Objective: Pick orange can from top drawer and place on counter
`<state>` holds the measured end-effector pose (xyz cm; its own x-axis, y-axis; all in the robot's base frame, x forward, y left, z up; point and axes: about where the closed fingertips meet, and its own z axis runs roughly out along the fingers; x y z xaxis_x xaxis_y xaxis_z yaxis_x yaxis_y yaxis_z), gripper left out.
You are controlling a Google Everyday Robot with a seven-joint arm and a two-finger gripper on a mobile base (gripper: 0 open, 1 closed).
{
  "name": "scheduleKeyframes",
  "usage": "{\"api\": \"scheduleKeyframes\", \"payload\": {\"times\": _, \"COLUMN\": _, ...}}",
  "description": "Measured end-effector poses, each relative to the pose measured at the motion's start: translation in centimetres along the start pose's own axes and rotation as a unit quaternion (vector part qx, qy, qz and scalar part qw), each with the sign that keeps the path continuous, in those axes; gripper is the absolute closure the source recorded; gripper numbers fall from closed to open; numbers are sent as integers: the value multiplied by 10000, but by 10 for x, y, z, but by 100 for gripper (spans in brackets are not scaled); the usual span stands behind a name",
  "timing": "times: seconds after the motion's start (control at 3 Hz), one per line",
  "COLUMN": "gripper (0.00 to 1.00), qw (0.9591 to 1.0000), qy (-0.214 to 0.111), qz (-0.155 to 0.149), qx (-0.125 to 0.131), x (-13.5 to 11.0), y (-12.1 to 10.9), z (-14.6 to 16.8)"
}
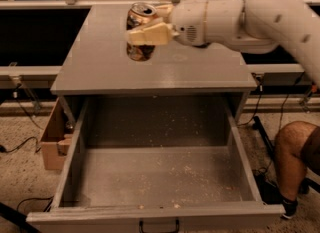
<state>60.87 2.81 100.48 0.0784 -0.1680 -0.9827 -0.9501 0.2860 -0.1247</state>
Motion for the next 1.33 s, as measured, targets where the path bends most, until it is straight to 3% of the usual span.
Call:
{"api": "scheduleKeyframes", "payload": {"times": 0.33, "gripper": 100, "qw": 9995, "qy": 26, "qz": 214, "qx": 249, "x": -7, "y": -43, "z": 54}}
{"api": "scheduleKeyframes", "payload": {"times": 0.67, "gripper": 100, "qw": 9987, "qy": -1, "qz": 437, "qx": 261, "x": 20, "y": -62, "z": 101}}
{"api": "scheduleKeyframes", "payload": {"times": 1.0, "gripper": 100, "qw": 9976, "qy": -88, "qz": 655, "qx": 202, "x": 60, "y": -68, "z": 132}}
{"api": "scheduleKeyframes", "payload": {"times": 1.33, "gripper": 98, "qw": 9986, "qy": 38, "qz": 533, "qx": 61, "x": 104, "y": -60, "z": 158}}
